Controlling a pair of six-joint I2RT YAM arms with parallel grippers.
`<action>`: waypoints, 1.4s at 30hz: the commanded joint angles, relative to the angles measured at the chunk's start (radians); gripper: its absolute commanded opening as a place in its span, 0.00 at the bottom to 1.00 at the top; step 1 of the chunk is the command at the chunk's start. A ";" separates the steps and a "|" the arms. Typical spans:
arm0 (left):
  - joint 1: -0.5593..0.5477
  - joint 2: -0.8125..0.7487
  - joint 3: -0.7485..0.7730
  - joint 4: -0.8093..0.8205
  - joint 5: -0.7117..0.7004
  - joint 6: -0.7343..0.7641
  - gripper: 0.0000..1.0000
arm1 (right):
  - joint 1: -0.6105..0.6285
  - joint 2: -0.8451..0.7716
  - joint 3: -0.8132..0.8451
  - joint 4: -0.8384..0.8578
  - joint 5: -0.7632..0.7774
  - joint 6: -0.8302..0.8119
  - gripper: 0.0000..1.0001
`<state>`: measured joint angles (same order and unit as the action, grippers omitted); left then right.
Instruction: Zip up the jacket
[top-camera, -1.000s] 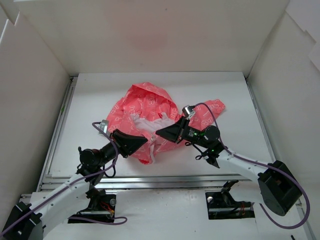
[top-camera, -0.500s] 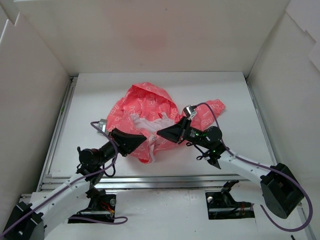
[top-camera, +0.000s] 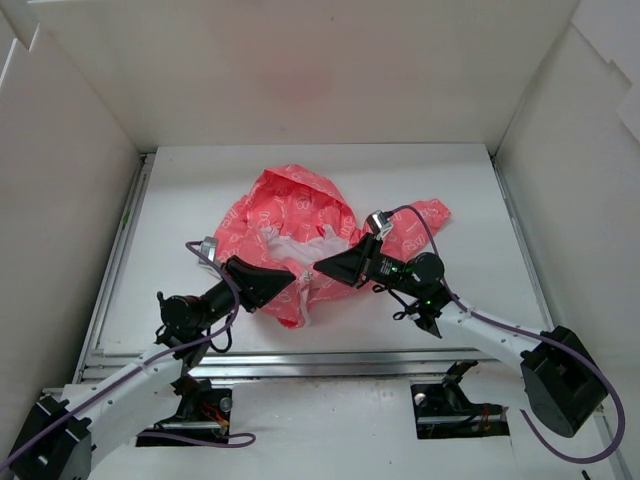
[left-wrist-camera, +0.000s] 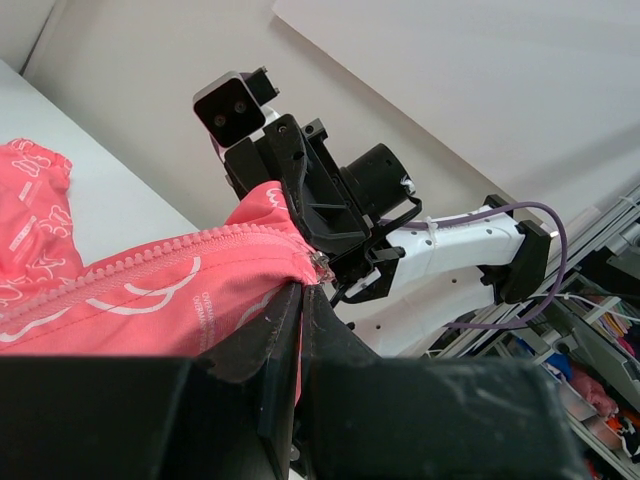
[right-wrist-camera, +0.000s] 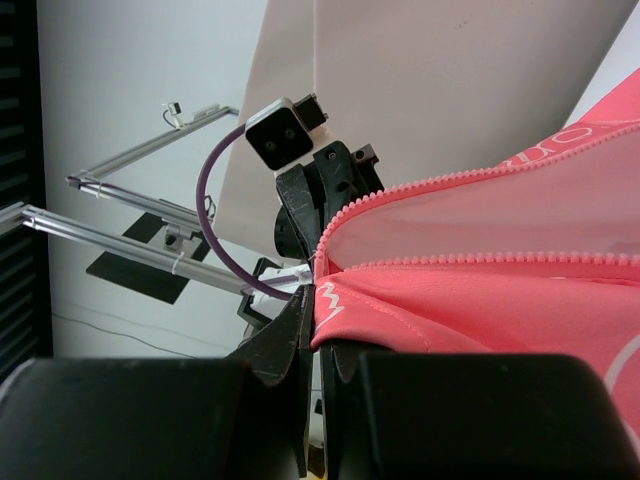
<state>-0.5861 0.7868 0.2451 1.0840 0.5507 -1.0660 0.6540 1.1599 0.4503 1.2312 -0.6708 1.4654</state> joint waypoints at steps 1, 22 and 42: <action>0.008 0.005 0.026 0.123 0.023 -0.011 0.00 | -0.005 -0.014 0.027 0.309 -0.023 0.004 0.00; 0.008 0.025 0.016 0.145 0.032 -0.023 0.00 | -0.007 -0.002 0.031 0.350 -0.023 0.018 0.00; 0.008 0.026 0.010 0.146 0.023 -0.028 0.00 | -0.007 -0.009 0.033 0.349 -0.026 0.016 0.00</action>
<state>-0.5861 0.8116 0.2348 1.1210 0.5610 -1.0859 0.6537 1.1736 0.4503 1.2312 -0.6720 1.4750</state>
